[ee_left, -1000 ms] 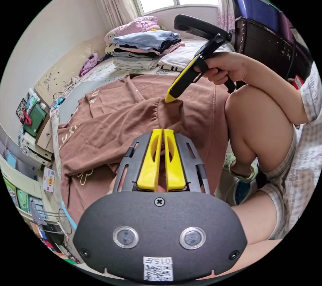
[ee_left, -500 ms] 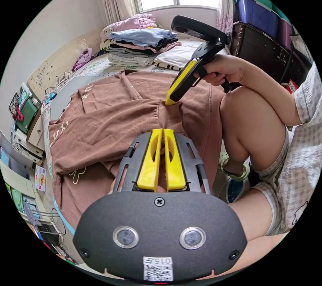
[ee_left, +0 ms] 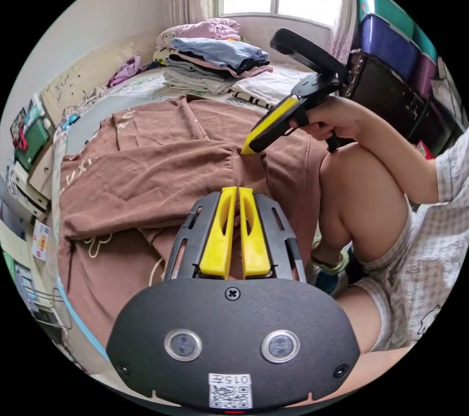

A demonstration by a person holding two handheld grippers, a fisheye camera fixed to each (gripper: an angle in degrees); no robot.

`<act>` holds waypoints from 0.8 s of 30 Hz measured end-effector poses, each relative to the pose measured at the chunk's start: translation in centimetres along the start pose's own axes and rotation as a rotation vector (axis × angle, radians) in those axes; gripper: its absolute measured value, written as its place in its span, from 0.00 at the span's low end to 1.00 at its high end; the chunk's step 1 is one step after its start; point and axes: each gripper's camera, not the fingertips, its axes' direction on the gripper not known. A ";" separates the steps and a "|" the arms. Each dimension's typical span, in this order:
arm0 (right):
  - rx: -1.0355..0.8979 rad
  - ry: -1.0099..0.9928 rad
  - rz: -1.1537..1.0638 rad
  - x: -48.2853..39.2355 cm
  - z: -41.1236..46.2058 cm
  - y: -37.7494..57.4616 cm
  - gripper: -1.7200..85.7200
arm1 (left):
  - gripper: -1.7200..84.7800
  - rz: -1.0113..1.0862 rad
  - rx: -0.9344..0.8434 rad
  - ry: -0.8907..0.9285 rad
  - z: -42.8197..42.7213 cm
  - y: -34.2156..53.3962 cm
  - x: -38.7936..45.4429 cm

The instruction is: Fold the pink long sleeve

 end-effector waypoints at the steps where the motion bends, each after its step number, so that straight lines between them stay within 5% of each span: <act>1: -0.002 0.011 0.006 -0.1 0.0 0.0 0.03 | 0.02 -0.032 0.007 0.033 -0.2 0.2 -0.8; 4: -0.013 0.041 0.032 -0.5 -0.2 0.0 0.03 | 0.02 -0.082 0.038 0.044 -0.8 1.2 -1.4; 13: 0.036 0.112 0.032 -2.0 -3.0 1.2 0.03 | 0.03 0.059 0.053 -0.422 -1.9 3.2 5.4; 16: 0.154 0.112 0.101 -0.9 -5.4 2.3 0.04 | 0.04 -0.033 0.139 -0.385 -4.4 4.5 3.5; 24: 0.313 -0.087 0.162 2.4 -6.4 2.6 0.09 | 0.12 -0.677 0.465 0.109 -9.2 12.2 -8.7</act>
